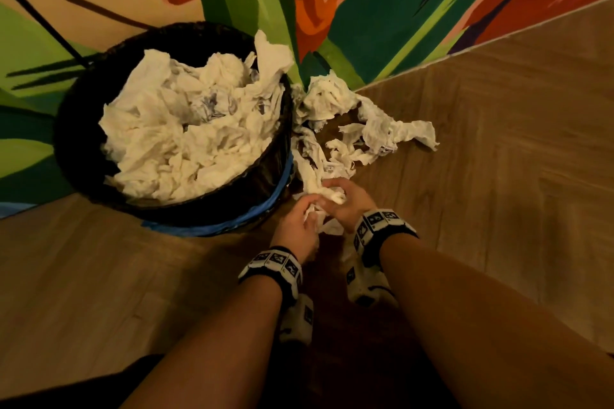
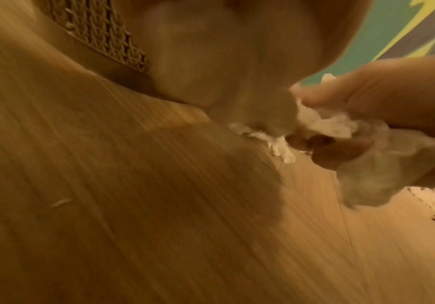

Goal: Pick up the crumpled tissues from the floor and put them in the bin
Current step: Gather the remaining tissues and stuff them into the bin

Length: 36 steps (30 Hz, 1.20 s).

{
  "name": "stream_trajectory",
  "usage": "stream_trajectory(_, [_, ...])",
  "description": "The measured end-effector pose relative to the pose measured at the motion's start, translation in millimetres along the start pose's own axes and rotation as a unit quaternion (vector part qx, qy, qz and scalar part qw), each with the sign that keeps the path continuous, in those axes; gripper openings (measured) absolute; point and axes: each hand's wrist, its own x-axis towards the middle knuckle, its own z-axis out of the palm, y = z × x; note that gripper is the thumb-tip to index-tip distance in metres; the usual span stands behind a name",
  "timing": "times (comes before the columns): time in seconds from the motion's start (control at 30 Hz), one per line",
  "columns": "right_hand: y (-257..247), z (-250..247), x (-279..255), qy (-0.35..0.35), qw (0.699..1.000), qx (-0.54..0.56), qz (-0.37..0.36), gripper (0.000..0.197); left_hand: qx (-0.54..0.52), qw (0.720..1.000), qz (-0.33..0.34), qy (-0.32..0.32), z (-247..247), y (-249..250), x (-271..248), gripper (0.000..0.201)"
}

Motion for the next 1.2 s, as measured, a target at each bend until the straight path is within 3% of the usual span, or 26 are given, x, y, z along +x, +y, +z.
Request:
stream_trajectory(0.13, [-3.1,-5.0,-1.2,0.007,0.998,-0.002,0.059,0.048,0.055,0.998,-0.013,0.041,-9.6,-3.5,-3.3,0.017])
stream_trajectory(0.3, [6.3,-23.3,-6.1,0.012,0.987,-0.002,0.160,0.064,0.202,0.974,-0.093,0.039,-20.4,-16.0,-9.0,0.049])
stream_trajectory(0.5, [25.9,-34.6,-20.5,0.083,0.952,0.172,0.238,0.071,0.180,0.977,-0.102,0.053,-14.7,-18.9,-20.2,0.033])
stream_trajectory(0.67, [38.9,-53.4,-24.9,0.143,0.945,0.189,0.226,0.029,0.176,0.980,-0.073,0.053,-2.6,-12.2,-19.5,0.047])
stream_trajectory(0.73, [43.4,-57.3,-27.2,0.168,0.942,0.199,0.213,0.031,0.183,0.980,-0.050,0.057,1.9,-6.3,-17.9,0.046])
stream_trajectory(0.83, [50.4,-55.9,-31.6,0.174,0.939,0.212,0.209,0.050,0.155,0.984,-0.040,0.078,5.4,3.5,-11.8,0.039])
stream_trajectory(0.97, [56.5,-52.0,-37.9,0.148,0.939,0.232,0.205,0.051,0.201,0.978,-0.051,0.038,13.1,9.2,3.7,0.047])
stream_trajectory(1.1, [54.5,-52.7,-38.8,0.104,0.950,0.214,0.200,0.065,0.256,0.966,-0.042,0.019,20.8,2.7,13.3,0.035])
stream_trajectory(1.2, [56.3,-58.0,-38.9,0.092,0.962,0.169,0.192,0.063,0.275,0.961,-0.016,0.000,25.3,-0.5,10.9,0.030])
